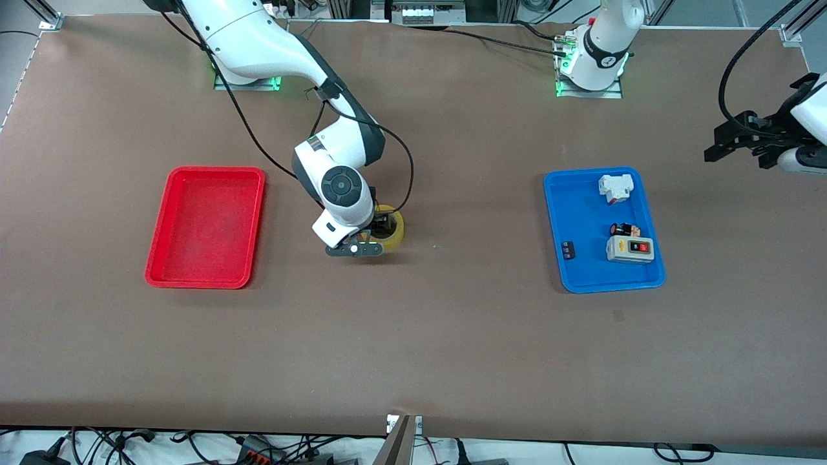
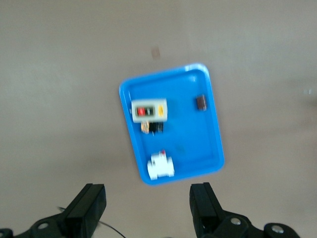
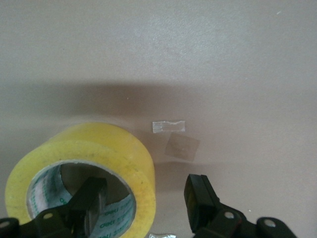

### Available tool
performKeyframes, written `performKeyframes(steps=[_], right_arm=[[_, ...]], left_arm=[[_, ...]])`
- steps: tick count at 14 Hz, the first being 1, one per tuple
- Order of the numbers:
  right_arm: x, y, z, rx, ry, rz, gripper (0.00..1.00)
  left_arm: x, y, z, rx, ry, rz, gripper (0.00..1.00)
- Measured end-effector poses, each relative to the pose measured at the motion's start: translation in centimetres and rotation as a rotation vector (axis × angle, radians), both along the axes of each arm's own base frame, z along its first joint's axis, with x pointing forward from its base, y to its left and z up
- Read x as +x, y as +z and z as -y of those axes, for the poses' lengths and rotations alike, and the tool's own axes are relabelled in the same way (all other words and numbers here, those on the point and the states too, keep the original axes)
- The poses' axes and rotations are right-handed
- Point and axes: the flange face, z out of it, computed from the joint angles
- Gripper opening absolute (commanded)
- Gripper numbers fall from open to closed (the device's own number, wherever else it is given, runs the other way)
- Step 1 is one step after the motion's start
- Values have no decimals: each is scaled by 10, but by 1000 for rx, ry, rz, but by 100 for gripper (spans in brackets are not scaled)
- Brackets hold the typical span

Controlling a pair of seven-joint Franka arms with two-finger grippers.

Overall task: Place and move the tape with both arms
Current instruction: 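Carry the tape with the right gripper and lower it into the red tray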

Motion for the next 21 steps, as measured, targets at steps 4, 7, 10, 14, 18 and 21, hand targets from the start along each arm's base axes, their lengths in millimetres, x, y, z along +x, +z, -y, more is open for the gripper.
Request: performKeyframes(steps=[4,7,10,14,18,21], right_arm=[[-1,-3,-1,-3,0,-3,0],[1,2,-3,2,-27,8,0],[23,46,8,27,-69,68,0],[76,138,152,-6,-119,34,0],[78,125,321,-19,-181,-66,0],[60,94,388,-49,-178,-136,0]], left_arm=[[-4,15,2,20,-14,45,100],[-13,23,2,20,-13,39,100],[-16,18,7,18,-23,7,100],[-18,15,8,17,-26,-4,100],[-19,9,5,17,-21,-18,100],[-20,8,4,16,-18,-26,100]])
